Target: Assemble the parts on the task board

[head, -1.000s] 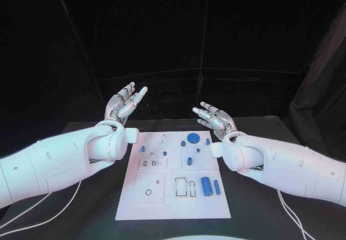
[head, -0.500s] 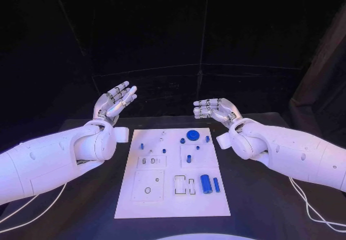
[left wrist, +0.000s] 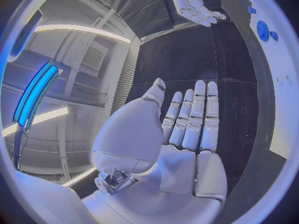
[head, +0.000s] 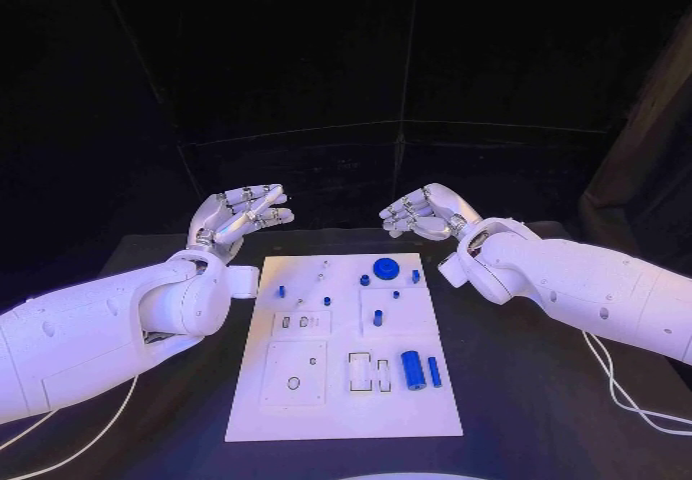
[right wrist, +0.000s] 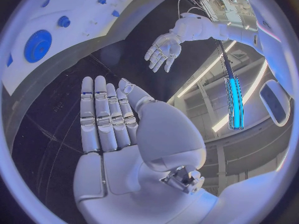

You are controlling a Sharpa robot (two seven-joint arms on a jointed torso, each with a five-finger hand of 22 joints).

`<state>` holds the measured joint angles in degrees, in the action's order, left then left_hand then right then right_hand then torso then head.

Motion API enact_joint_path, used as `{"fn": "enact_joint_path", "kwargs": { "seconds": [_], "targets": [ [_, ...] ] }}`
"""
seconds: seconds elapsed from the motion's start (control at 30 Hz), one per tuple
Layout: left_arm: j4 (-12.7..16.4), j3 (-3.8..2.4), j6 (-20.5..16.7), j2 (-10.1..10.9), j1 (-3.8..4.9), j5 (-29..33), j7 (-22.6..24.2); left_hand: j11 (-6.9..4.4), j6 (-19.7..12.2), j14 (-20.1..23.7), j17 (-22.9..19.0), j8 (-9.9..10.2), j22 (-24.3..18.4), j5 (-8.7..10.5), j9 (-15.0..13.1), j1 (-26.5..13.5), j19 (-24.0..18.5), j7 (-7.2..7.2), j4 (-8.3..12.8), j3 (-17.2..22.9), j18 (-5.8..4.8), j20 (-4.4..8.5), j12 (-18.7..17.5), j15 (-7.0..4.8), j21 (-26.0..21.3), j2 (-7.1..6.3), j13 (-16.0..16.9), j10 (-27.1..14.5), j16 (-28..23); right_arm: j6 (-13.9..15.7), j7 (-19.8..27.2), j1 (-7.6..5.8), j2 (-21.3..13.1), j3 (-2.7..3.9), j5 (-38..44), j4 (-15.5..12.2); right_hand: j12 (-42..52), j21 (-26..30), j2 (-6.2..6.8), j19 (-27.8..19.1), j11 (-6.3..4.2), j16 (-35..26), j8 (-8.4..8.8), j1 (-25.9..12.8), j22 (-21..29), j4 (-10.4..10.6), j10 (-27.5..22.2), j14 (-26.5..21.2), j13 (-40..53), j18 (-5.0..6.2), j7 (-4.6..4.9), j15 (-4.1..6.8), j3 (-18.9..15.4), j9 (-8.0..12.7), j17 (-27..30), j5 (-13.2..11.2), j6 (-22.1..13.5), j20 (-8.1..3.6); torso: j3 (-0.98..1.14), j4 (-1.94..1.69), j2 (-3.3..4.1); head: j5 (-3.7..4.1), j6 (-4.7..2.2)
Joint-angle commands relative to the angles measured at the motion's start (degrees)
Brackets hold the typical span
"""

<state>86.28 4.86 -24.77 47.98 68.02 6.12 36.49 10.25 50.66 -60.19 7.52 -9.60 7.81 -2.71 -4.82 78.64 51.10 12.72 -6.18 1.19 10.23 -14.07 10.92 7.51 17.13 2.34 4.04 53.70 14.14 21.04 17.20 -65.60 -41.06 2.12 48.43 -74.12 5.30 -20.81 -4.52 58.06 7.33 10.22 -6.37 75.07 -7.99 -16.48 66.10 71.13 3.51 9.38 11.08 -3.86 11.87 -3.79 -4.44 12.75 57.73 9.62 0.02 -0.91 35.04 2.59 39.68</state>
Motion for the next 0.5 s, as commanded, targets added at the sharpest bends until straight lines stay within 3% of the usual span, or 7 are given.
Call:
{"fn": "enact_joint_path", "kwargs": {
  "seconds": [0.03, 0.2, 0.27, 0.5],
  "targets": [
    [1.8, -0.02, 3.1, 0.8, 0.09, -3.2, -0.1, -0.58, 1.2, -2.1, 0.4, -0.1, 0.0, -0.05, 0.3, 0.6, 2.1, -0.08, 1.0, -0.1, 0.39, 0.76, 0.1, -0.67, 0.4, 0.17, -0.2, 2.0, 0.3, -3.8, -6.5, -0.81, 0.4, 0.05, 17.2, -0.2, -1.3, -7.1, 3.09, 6.4, -1.78, 2.5, 1.11, -0.1, -3.3, 0.0, 5.0, 10.2, 0.2, 1.12, -1.25, 2.91, 2.2, -0.1, -1.9, -0.5, 3.4, -3.08, -0.46, -0.37, 1.54, 0.39, -0.44],
    [4.4, -0.01, 4.1, 1.9, 0.08, -3.9, -0.6, -0.93, 2.5, -4.1, 1.0, 0.4, -0.3, -0.04, 0.8, 0.5, 3.8, -0.31, 1.9, -0.3, 0.33, 1.35, -0.5, -1.21, 0.4, 0.48, -0.3, 3.7, 0.0, -6.7, -11.0, -1.73, 1.2, 0.06, 28.7, -0.7, -1.5, -12.6, 4.24, 10.5, -2.87, 6.1, 1.54, -0.9, -6.2, 0.3, 6.8, 15.4, 0.2, 1.11, -2.1, 4.42, 2.2, -0.1, -4.5, -1.6, 4.6, -4.65, -0.82, -0.55, 2.81, 0.72, -0.88],
    [5.3, -0.01, 4.4, 2.1, 0.08, -4.0, -0.7, -0.93, 2.5, -4.2, 1.0, 0.5, -0.4, -0.04, 0.8, 0.4, 3.9, -0.28, 1.9, -0.3, 0.34, 1.38, -0.6, -1.23, 0.3, 0.48, -0.3, 3.7, 0.0, -7.6, -12.4, -1.91, 1.5, 0.07, 32.3, -1.1, -1.7, -15.3, 4.61, 11.9, -2.98, 11.2, 2.11, -1.7, -7.7, 0.4, 7.1, 15.4, 0.2, 0.98, -2.58, 5.01, 2.6, -0.1, -7.5, -2.2, 4.9, -5.22, -1.05, -0.66, 3.38, 0.87, -0.97],
    [7.3, 0.02, 5.1, 2.5, 0.03, -4.1, -1.1, -0.8, 2.6, -4.1, 1.1, 1.0, -0.7, -0.04, 1.0, 0.1, 4.0, -0.14, 2.3, -0.6, 0.24, 1.37, -1.2, -1.09, -0.1, 0.48, -0.3, 3.8, -0.7, -10.4, -16.8, -2.17, 2.9, 0.1, 42.6, -1.8, -1.6, -19.8, 6.23, 12.2, -2.89, 20.0, 2.73, -3.5, -10.2, 0.5, 4.2, 14.9, 0.2, 0.99, -2.65, 4.94, 4.3, 0.0, -13.2, -2.5, 3.9, -5.31, -1.43, -0.76, 4.9, 0.97, -1.32]
  ]
}}
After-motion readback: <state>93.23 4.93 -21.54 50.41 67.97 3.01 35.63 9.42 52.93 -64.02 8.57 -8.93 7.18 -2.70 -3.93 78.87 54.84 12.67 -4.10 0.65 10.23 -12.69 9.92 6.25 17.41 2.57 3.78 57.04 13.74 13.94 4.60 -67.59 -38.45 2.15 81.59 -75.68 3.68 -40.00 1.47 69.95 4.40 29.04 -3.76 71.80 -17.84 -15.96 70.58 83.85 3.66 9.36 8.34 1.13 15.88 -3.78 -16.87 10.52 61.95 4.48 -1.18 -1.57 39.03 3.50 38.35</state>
